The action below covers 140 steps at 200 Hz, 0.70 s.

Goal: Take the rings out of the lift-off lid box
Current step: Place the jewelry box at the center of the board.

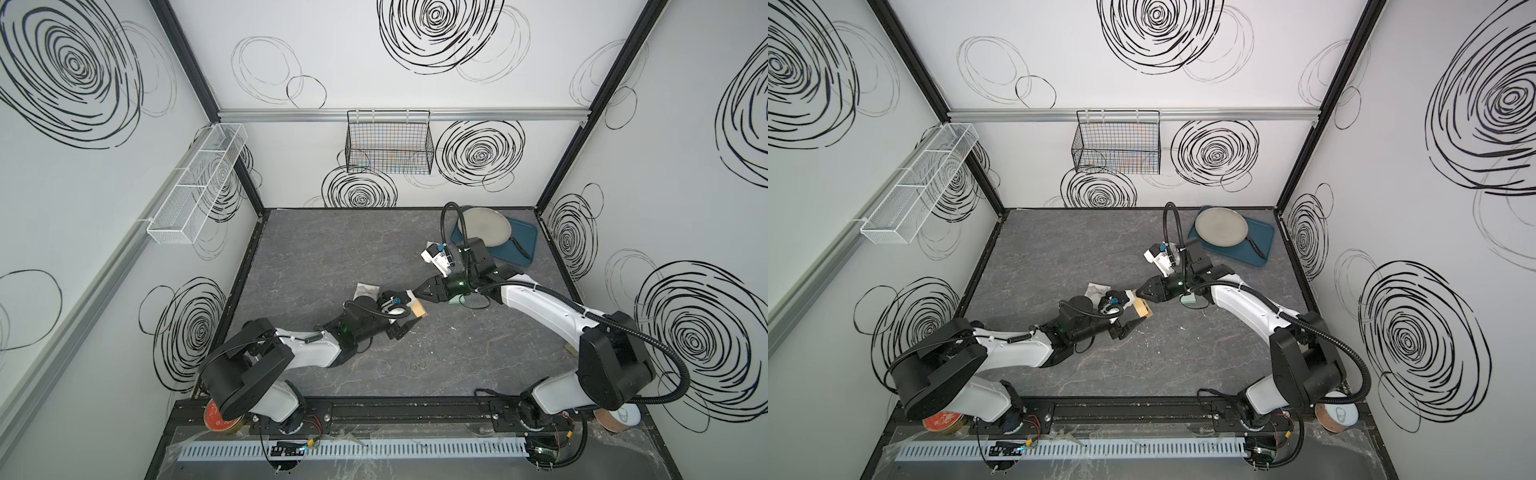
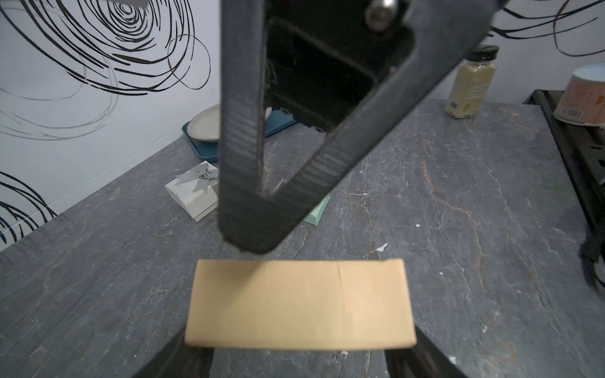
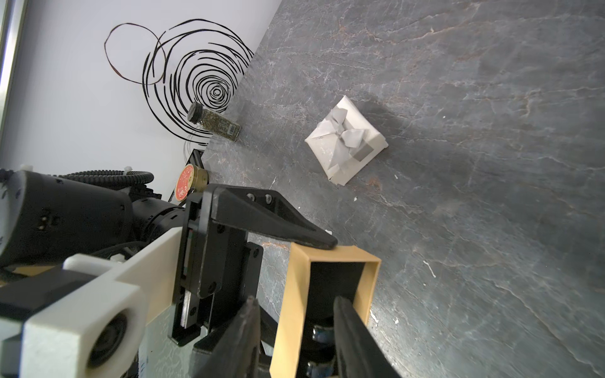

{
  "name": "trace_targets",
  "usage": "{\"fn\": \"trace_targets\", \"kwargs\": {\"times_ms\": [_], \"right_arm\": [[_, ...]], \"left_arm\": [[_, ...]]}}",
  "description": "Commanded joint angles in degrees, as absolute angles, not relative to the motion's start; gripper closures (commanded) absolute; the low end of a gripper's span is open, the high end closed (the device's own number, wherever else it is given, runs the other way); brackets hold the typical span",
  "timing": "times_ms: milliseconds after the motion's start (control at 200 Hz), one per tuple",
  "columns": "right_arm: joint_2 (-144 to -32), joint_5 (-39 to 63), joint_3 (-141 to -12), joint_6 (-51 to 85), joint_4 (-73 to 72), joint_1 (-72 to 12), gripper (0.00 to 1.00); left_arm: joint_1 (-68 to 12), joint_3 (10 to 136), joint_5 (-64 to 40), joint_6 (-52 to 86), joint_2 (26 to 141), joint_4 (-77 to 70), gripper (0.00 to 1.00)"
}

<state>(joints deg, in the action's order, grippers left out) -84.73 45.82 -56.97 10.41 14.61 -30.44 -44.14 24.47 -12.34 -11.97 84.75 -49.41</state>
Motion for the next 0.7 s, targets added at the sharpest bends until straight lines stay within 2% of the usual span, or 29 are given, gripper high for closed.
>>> {"fn": "trace_targets", "kwargs": {"times_ms": [0,385,660,696], "right_arm": [[-85.1,48.3,-55.7,11.1,12.8,-31.1,0.62],[-87.0,49.4,-55.7,11.4,12.9,-32.5,0.74],[-86.9,50.6,-55.6,11.7,12.9,-32.7,1.00],[-87.0,50.7,-55.6,11.7,13.0,-32.7,1.00]], "left_arm": [[-44.4,25.8,-12.0,-13.1,83.8,-50.9,0.22],[-44.3,25.9,-12.0,-13.0,83.8,-50.6,0.22],[-44.4,25.8,-11.6,-13.2,83.8,-50.6,0.21],[-44.4,25.9,-11.5,-13.3,83.8,-50.7,0.20]]}}
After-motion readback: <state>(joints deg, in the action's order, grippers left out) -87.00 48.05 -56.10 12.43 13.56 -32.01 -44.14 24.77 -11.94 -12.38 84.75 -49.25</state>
